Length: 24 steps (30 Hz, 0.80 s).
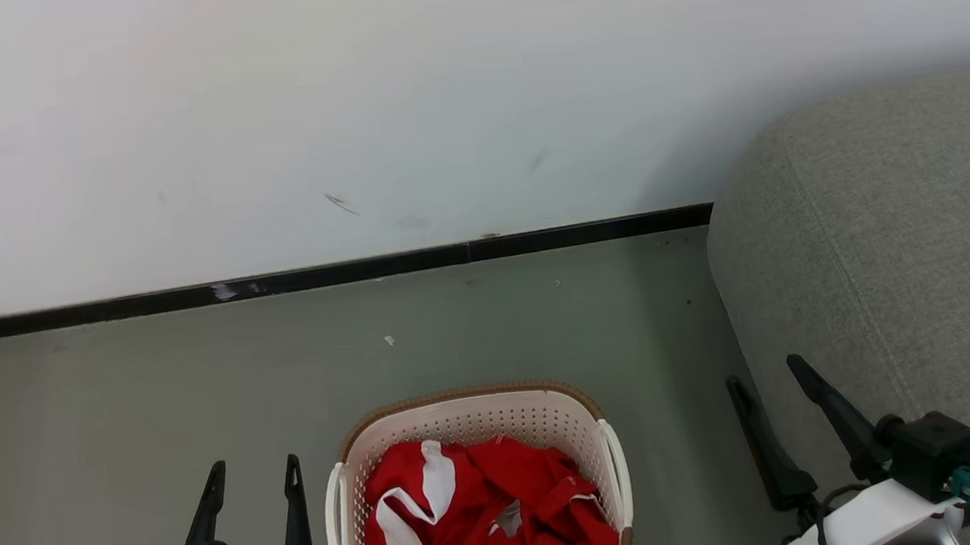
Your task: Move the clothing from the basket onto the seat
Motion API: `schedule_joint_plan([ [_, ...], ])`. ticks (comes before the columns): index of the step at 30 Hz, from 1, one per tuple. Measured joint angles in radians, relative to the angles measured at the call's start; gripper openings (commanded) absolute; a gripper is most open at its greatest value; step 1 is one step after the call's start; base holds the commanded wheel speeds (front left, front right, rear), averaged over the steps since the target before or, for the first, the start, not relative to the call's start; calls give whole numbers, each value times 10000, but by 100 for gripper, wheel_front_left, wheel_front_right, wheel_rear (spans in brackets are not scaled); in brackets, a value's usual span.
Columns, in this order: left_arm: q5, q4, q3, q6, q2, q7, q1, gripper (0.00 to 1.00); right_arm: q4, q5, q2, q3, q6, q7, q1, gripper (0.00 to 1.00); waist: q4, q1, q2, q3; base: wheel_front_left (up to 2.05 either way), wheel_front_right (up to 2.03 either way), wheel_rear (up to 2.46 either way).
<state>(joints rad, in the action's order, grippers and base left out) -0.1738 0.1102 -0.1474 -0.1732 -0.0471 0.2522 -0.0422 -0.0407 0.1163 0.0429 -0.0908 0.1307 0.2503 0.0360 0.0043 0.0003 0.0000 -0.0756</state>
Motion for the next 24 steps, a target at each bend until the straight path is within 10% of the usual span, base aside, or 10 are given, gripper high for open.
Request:
schedule_joint_plan([
  [24, 616, 3041, -1118, 807, -6, -286, 2404, 100, 959, -23, -13, 917, 2, 4, -528, 100, -454, 0, 0, -1852, 0, 0, 0],
])
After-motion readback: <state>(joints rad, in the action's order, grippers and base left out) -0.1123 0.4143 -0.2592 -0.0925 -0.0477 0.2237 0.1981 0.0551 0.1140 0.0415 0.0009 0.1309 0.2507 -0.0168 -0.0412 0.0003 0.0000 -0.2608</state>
